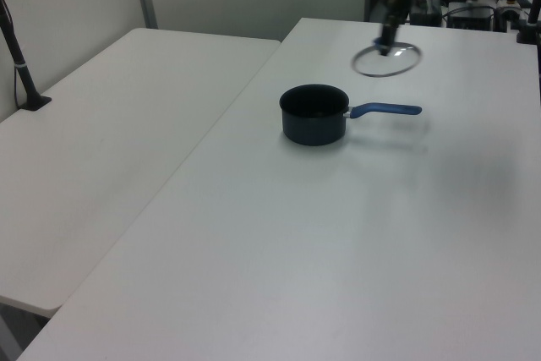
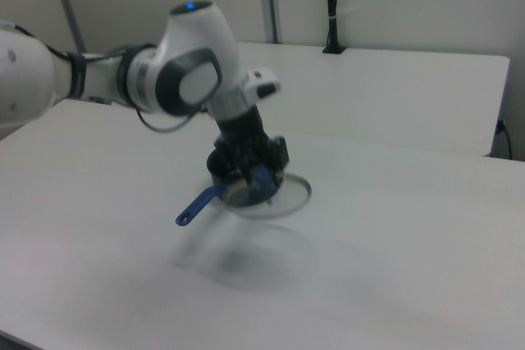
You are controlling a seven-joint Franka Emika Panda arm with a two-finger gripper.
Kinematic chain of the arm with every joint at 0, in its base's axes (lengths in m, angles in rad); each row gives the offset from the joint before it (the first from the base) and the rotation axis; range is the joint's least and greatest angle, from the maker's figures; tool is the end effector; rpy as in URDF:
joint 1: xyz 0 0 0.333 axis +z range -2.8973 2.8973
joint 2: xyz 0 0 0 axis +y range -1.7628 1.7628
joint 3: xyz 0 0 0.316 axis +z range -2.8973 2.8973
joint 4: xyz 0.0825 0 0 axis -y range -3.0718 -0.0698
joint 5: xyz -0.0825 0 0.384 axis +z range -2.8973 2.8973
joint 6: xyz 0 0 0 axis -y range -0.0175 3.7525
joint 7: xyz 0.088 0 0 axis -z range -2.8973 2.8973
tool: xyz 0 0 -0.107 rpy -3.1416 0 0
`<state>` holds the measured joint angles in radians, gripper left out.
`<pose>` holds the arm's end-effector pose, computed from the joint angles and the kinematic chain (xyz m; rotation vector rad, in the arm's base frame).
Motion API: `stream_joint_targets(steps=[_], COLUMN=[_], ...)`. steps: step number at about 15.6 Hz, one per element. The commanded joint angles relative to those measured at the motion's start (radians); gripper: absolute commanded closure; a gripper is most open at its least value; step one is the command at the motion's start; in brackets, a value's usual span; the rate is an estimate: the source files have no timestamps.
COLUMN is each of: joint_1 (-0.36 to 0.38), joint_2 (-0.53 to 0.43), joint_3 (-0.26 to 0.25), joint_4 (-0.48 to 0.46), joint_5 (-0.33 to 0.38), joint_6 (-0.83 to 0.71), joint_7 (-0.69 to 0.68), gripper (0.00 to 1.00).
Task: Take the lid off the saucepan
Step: 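Lift the glass lid up off the saucepan rim, then move the lid beside the saucepan handle and lower it onto the table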
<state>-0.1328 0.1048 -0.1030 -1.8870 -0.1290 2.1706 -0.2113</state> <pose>0.5875 -0.1444 0.4680 2.9731 0.0600 0.2194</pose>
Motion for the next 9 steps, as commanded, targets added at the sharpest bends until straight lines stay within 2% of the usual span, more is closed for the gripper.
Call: stream_joint_targets(steps=[1, 6, 9], joint_1=[-0.091, -0.079, -0.056], joint_2=[-0.123, -0.109, -0.106], joint_3=[0.020, 0.019, 0.020], joint_4=[-0.259, -0.483, -0.492], joint_5=[-0.011, -0.020, -0.018], joint_6=[0.112, 0.403, 0.416], joint_7=[-0.174, -0.177, -0.165], gripper=[0.49, 0.49, 0.49])
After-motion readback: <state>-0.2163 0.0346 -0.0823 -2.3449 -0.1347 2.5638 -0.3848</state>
